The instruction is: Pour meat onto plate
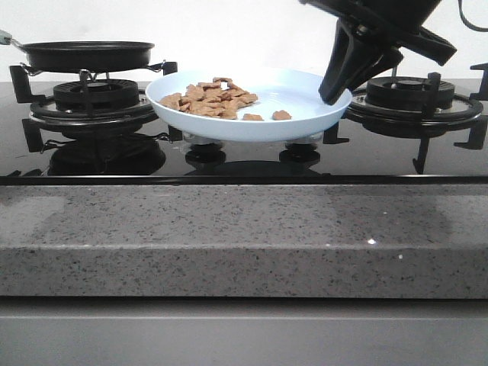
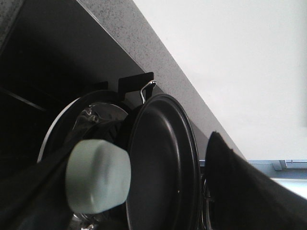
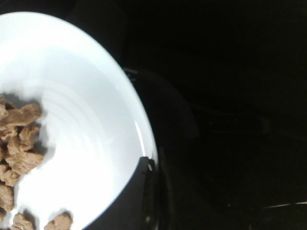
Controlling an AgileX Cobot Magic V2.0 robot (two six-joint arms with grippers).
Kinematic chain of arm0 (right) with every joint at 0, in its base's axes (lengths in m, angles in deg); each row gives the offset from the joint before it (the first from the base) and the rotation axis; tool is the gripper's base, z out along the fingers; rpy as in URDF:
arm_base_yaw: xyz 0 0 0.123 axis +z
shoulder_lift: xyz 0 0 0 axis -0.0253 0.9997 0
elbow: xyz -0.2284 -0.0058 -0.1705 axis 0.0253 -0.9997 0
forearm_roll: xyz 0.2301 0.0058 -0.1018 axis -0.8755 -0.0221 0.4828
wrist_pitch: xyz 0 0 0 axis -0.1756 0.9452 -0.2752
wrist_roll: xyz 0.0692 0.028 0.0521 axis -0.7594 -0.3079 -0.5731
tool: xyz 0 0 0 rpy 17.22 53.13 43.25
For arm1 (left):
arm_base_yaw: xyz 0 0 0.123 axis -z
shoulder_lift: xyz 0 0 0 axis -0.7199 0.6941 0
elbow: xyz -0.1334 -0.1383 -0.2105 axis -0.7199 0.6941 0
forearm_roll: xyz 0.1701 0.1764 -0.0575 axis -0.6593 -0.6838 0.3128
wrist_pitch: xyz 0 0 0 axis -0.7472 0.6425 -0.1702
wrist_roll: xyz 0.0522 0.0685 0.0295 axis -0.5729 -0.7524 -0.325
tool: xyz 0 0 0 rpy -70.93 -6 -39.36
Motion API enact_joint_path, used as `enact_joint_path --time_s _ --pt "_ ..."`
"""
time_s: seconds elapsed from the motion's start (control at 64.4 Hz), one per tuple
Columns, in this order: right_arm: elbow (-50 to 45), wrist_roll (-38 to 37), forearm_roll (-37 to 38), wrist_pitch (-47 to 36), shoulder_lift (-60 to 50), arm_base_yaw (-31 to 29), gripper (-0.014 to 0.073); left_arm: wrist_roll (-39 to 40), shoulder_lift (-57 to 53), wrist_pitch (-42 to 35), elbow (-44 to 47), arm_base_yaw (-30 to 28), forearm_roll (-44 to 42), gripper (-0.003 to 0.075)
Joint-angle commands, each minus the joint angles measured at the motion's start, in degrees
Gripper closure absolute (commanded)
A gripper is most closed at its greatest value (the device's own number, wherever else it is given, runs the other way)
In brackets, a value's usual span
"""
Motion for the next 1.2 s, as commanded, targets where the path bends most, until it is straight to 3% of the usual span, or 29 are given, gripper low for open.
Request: enact_joint_path --time_s 0.0,0.249,0.466,0.73,1.18 --pt "1.5 0.6 -0.5 -1.4 -2.2 0.1 0.0652 0.2 -3.4 1.1 -1.7 0.2 3.8 0.0216" --pt "1.5 0.6 -0.5 -1.4 -2.2 0.1 0.0652 0.2 -3.4 1.2 -1.7 0.2 1.8 0.0209" --pt "1.5 0.6 -0.5 -1.4 -2.2 0.1 0.0652 0.2 -3.4 2.2 -1.7 0.2 -0.3 0.0129" --pt "1.5 0.6 -0.5 -1.4 -2.2 0.1 0.0652 1.0 -3.4 2.8 -1.7 0.2 -2.2 0.0129" --pt "1.5 0.6 -0.5 -1.4 -2.2 0.1 0.0652 1.0 -3.8 10.8 -1.7 0.2 -6.8 0.0134"
